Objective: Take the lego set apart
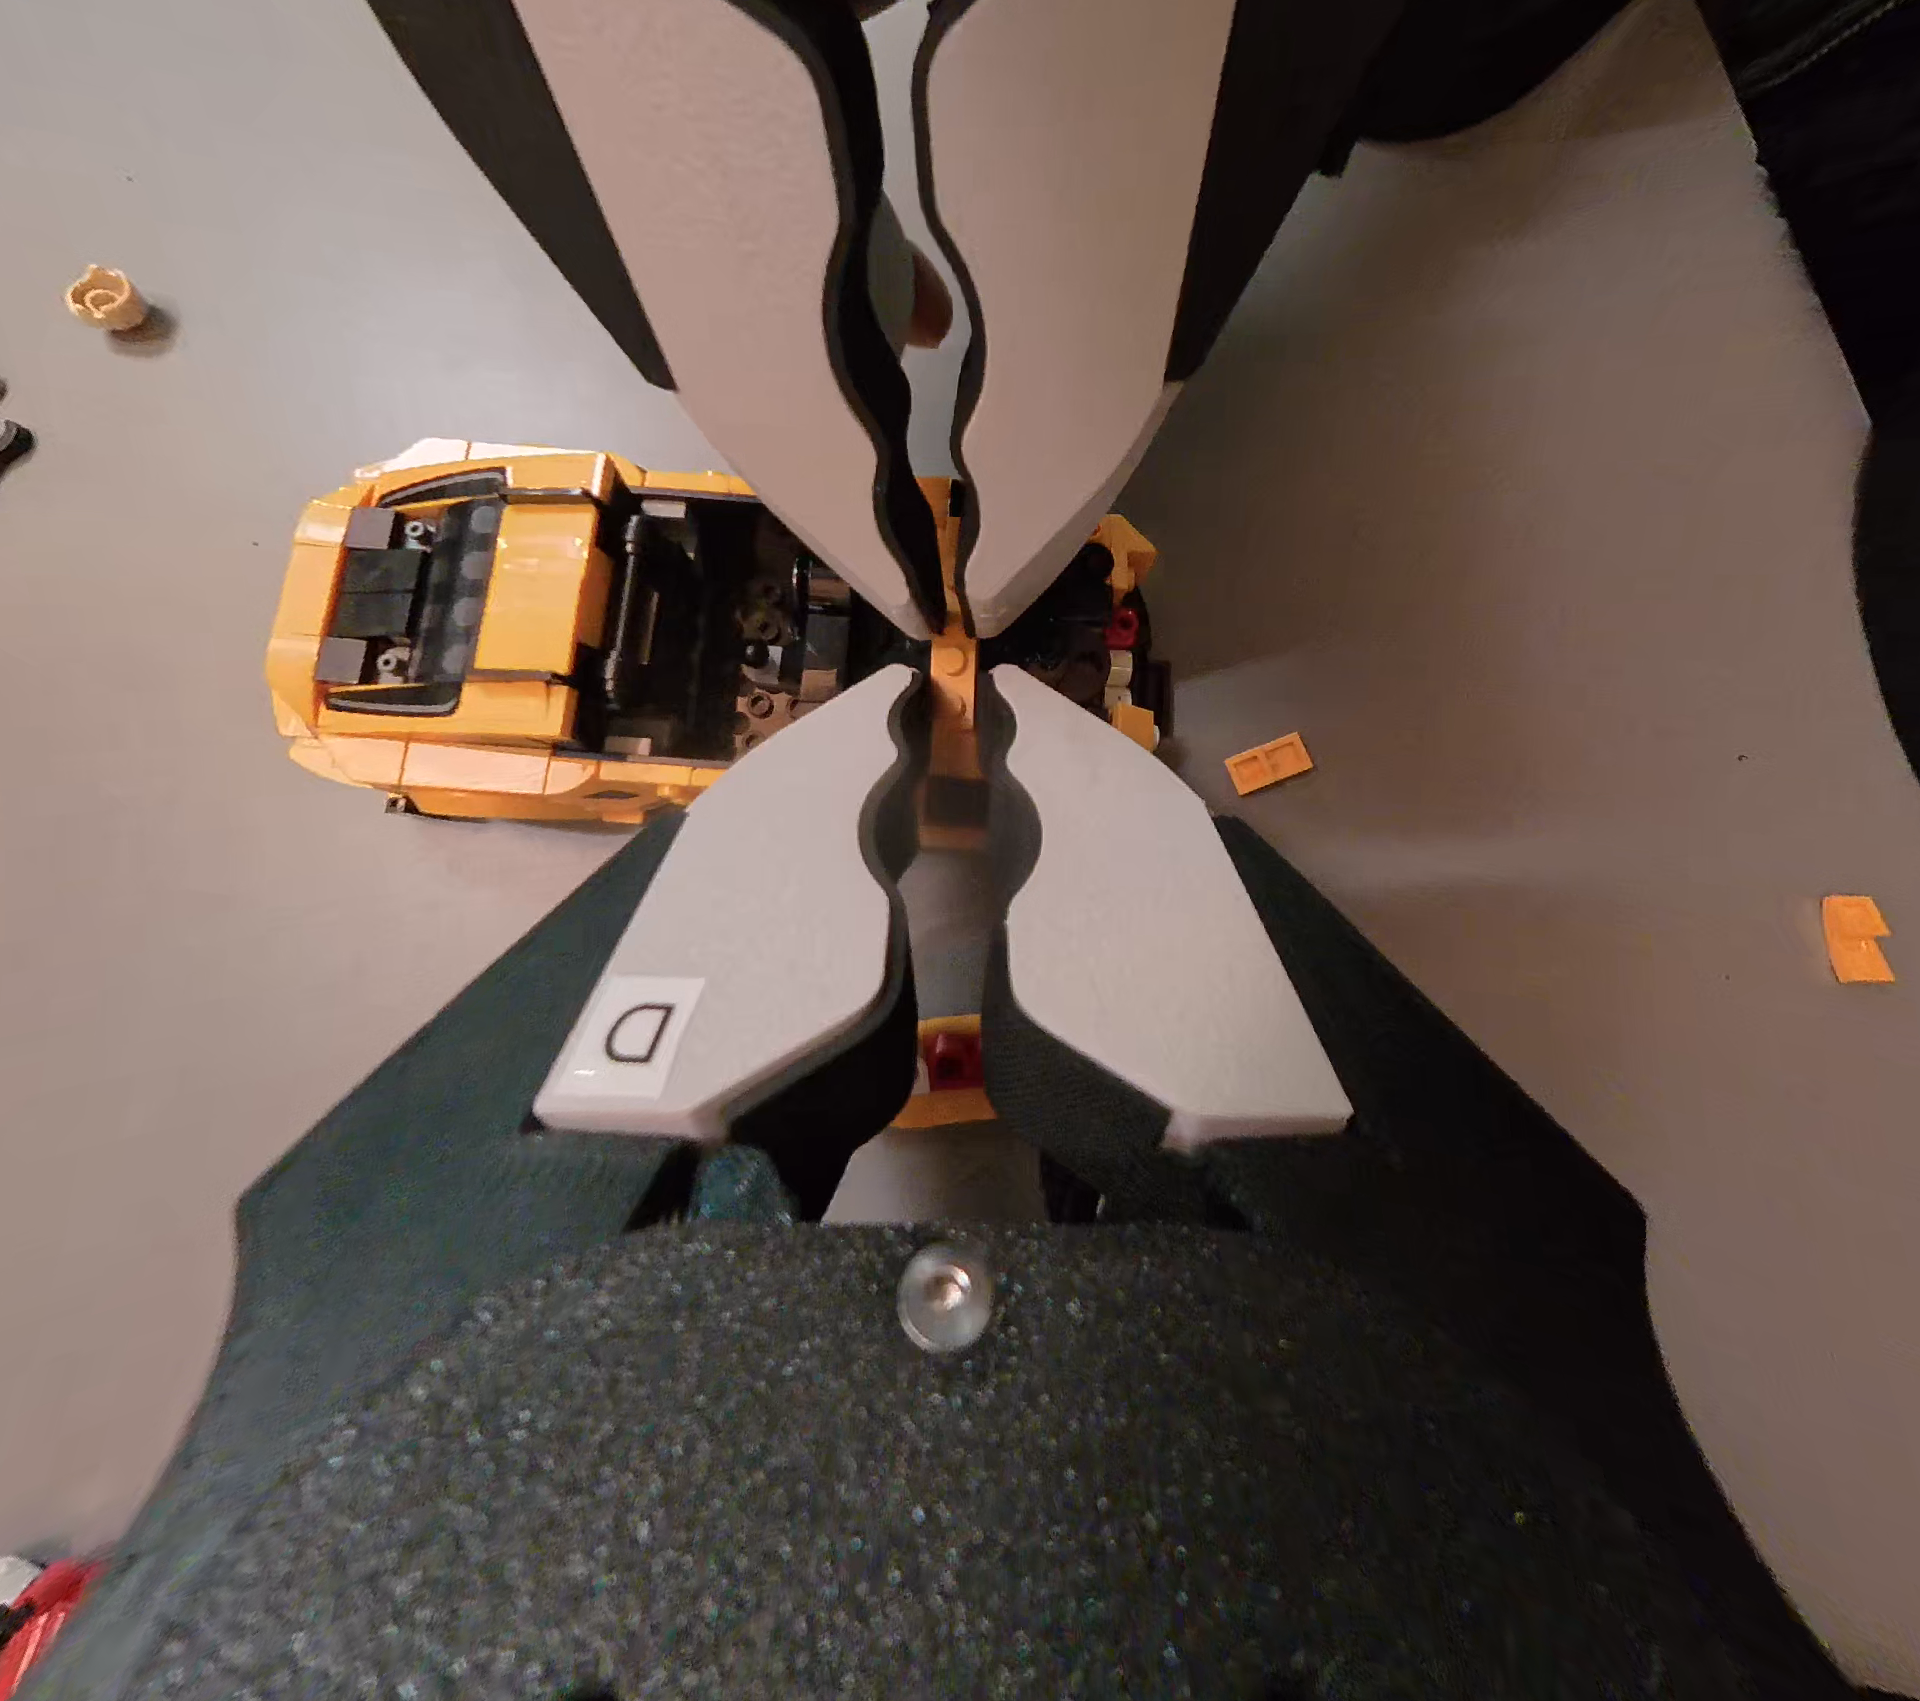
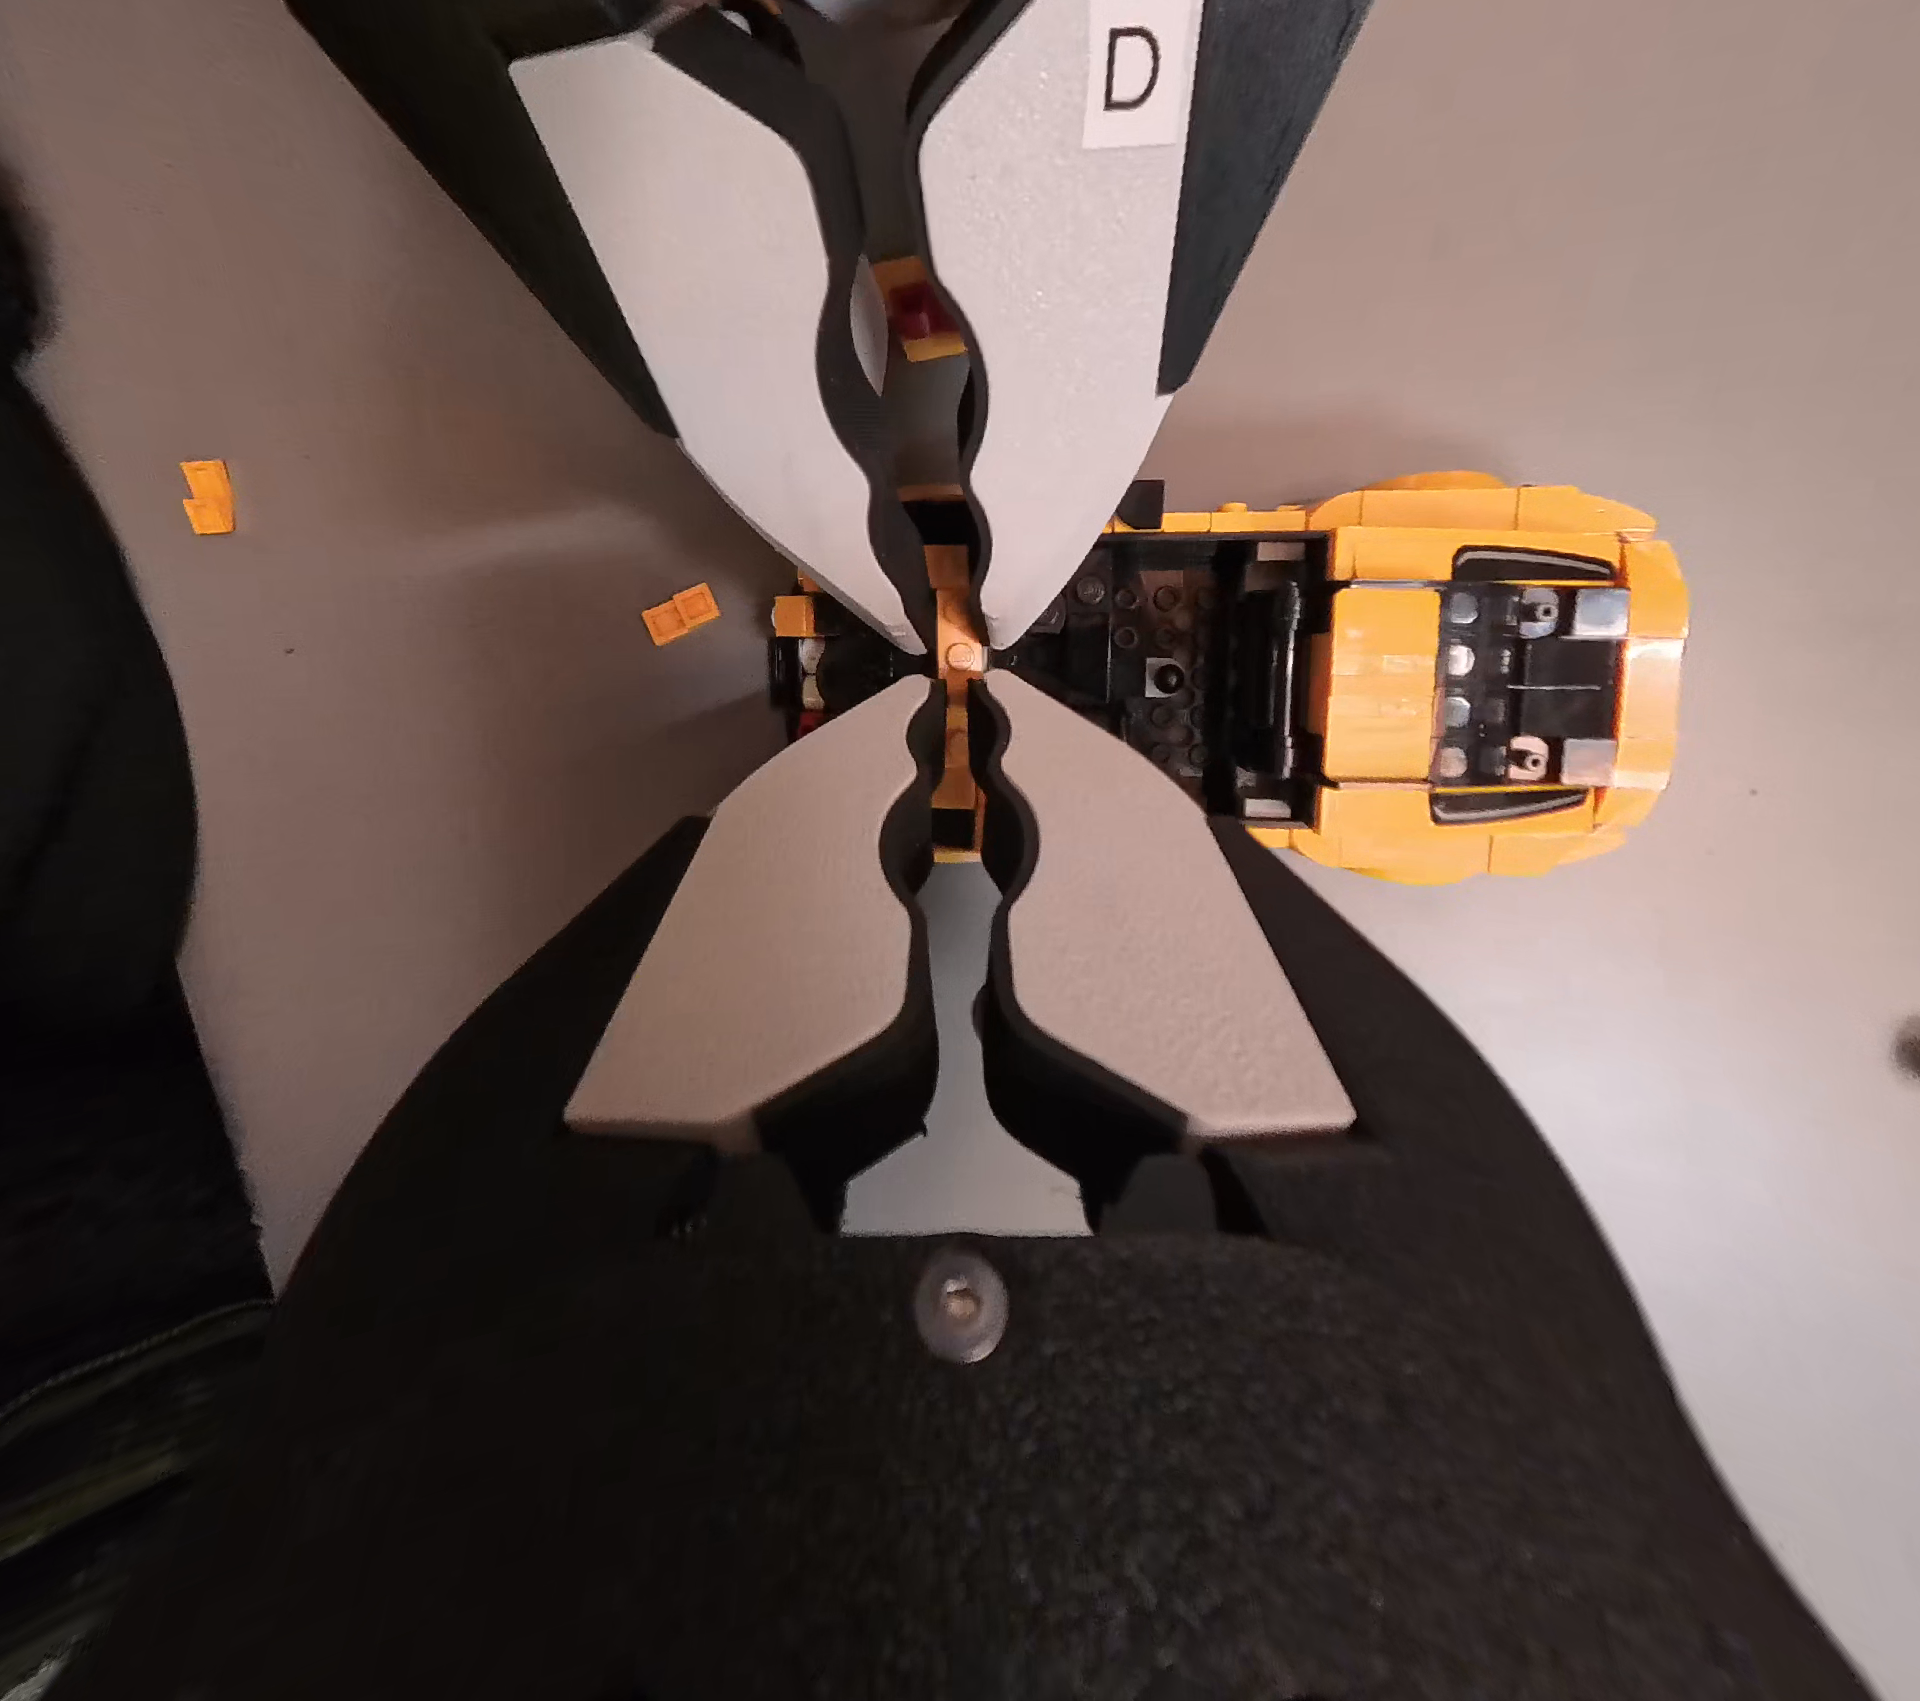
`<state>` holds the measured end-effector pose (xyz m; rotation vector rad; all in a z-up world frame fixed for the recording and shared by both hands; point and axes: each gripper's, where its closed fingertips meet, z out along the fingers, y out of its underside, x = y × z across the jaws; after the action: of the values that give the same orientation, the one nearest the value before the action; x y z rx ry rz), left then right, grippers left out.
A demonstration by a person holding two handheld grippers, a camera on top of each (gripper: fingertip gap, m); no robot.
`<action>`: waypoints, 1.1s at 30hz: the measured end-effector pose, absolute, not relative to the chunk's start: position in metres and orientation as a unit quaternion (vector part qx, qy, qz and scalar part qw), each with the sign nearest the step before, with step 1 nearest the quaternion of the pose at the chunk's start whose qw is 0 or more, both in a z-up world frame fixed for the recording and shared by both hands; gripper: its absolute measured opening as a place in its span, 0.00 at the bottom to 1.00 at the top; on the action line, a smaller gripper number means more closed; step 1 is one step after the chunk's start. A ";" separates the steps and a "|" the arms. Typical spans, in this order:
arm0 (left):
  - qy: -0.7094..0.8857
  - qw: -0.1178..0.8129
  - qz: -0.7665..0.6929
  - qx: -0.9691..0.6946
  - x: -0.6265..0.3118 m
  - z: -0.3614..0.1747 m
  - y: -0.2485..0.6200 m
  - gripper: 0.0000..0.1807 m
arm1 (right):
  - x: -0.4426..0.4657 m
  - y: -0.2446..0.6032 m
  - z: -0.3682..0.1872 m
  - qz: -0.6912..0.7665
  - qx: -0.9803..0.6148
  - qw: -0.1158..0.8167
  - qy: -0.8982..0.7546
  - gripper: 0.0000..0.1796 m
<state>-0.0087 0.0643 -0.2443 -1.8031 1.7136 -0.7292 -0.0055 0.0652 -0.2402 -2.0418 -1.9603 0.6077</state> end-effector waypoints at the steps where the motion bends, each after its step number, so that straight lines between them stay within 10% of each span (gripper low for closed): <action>1: 0.637 0.271 -0.271 -0.669 -0.009 -0.244 0.064 0.05 | -0.005 0.065 -0.241 0.206 -0.701 0.121 -0.672 0.02; 33: 0.639 0.275 -0.273 -0.664 -0.010 -0.244 0.055 0.05 | -0.007 0.061 -0.239 0.183 -0.681 0.150 -0.693 0.07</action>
<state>-0.0104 0.0547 -0.2442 -1.7860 1.7182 -0.7346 -0.0073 0.0605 -0.2389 -1.9562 -1.9919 0.5271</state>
